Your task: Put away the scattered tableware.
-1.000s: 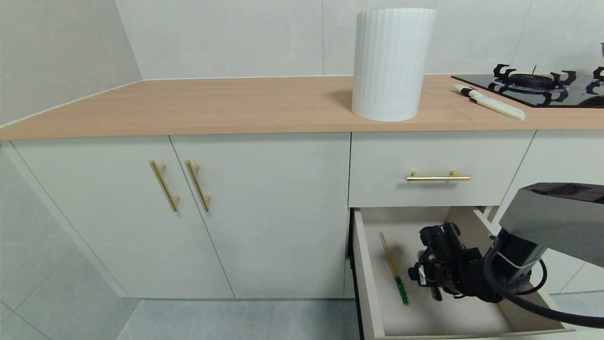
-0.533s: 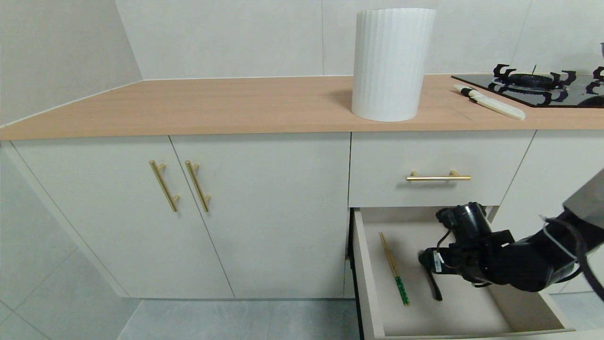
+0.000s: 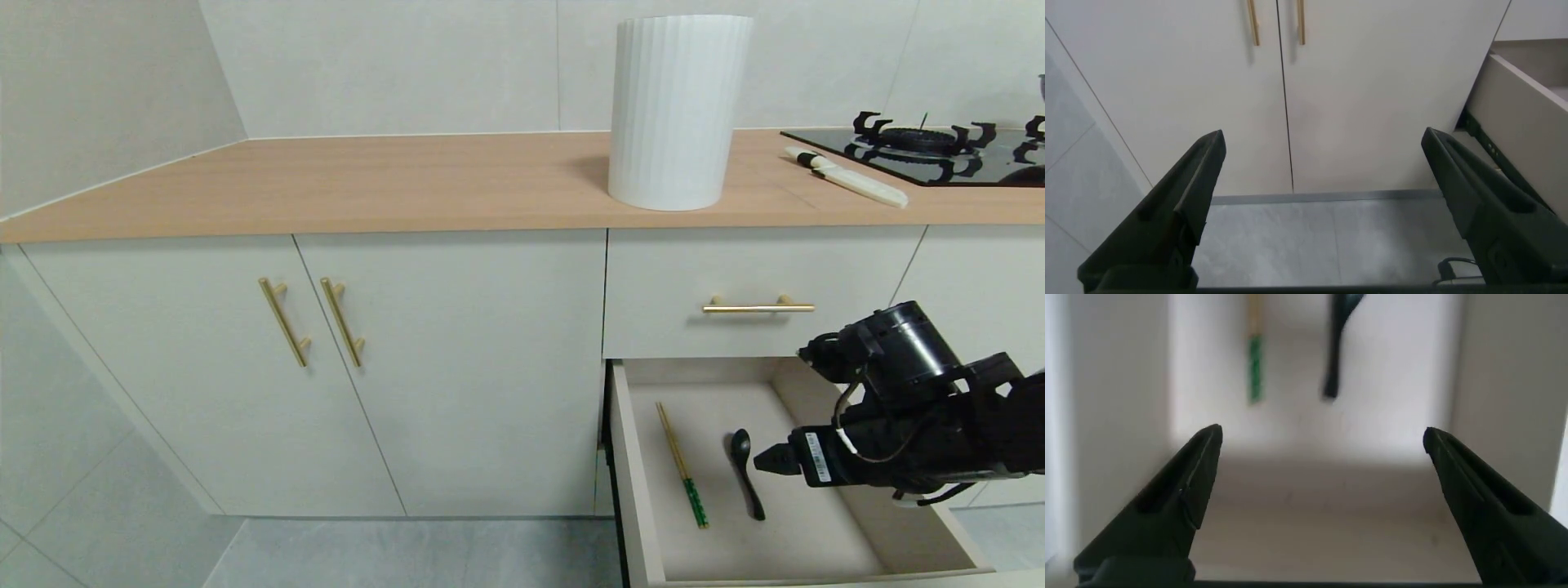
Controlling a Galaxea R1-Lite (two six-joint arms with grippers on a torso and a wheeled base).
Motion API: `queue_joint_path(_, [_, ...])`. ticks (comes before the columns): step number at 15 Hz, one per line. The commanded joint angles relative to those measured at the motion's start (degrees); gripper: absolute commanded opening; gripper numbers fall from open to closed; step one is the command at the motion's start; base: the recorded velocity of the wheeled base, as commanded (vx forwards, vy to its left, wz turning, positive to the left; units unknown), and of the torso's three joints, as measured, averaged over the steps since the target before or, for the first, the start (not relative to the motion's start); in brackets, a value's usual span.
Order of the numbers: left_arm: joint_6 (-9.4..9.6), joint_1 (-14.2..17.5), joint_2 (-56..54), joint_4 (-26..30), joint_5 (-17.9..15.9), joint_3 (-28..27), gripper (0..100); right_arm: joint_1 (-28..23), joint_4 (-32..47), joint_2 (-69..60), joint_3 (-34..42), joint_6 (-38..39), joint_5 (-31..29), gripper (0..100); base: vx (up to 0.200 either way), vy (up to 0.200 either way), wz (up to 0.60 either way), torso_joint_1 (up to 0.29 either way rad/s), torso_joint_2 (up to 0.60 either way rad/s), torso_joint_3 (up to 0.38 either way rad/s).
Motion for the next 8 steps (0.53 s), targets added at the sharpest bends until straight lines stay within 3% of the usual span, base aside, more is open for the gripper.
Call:
queue_joint_path(1, [0.0, 0.0, 0.02, -0.01, 0.0, 0.01, 100, 0.46, 1.45, -4.12, 0.02, -1.48, 0.64, 100, 0.0, 0.0, 0.0, 0.0, 0.0, 0.0])
queue_joint_path(8, [-0.09, 0.0, 0.02, -0.01, 0.0, 0.01, 100, 1.87, 4.43, -7.11, 0.99, -4.47, 0.21, 100, 0.0, 0.0, 0.0, 0.0, 0.0, 0.0])
